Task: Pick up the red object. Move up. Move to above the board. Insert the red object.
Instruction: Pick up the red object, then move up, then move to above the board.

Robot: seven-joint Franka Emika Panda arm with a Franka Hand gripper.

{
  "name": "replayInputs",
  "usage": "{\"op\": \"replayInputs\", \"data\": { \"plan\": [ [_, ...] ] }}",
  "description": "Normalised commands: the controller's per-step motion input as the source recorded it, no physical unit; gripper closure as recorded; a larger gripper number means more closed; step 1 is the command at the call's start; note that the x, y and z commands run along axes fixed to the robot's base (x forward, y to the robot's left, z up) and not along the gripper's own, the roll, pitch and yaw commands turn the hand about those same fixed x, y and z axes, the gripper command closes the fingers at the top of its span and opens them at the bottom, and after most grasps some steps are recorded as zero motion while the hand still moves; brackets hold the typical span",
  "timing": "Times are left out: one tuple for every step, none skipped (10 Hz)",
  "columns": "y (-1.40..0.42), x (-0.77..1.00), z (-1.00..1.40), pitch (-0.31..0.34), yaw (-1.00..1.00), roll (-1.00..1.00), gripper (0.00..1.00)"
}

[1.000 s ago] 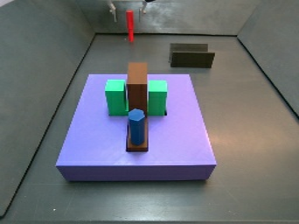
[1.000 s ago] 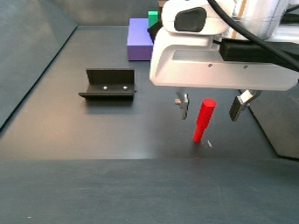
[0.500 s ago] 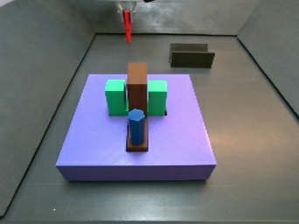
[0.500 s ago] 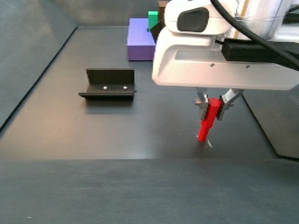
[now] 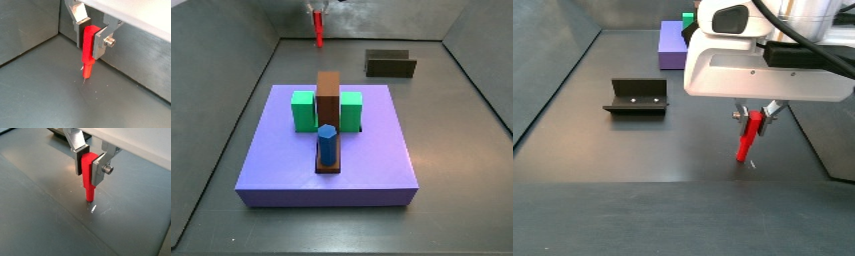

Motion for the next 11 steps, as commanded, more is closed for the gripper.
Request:
{"op": "replayInputs", "data": {
  "plan": [
    [0.0,0.0,0.0,0.0,0.0,0.0,1.0],
    [0.0,0.0,0.0,0.0,0.0,0.0,1.0],
    [0.0,0.0,0.0,0.0,0.0,0.0,1.0],
    [0.0,0.0,0.0,0.0,0.0,0.0,1.0],
    [0.0,0.0,0.0,0.0,0.0,0.0,1.0],
    [0.0,0.0,0.0,0.0,0.0,0.0,1.0],
    [0.0,0.0,0.83,0.0,0.0,0.0,1.0],
    [0.06,-0.01,0.84,0.002,0.05,0.01,1.0],
    [0.03,-0.05,0.56,0.045,0.04,0.02,1.0],
    [0.02,-0.01,0.26,0.033,0.03,0.05,1.0],
    [0.0,0.0,1.4,0.0,0.0,0.0,1.0]
  ]
}}
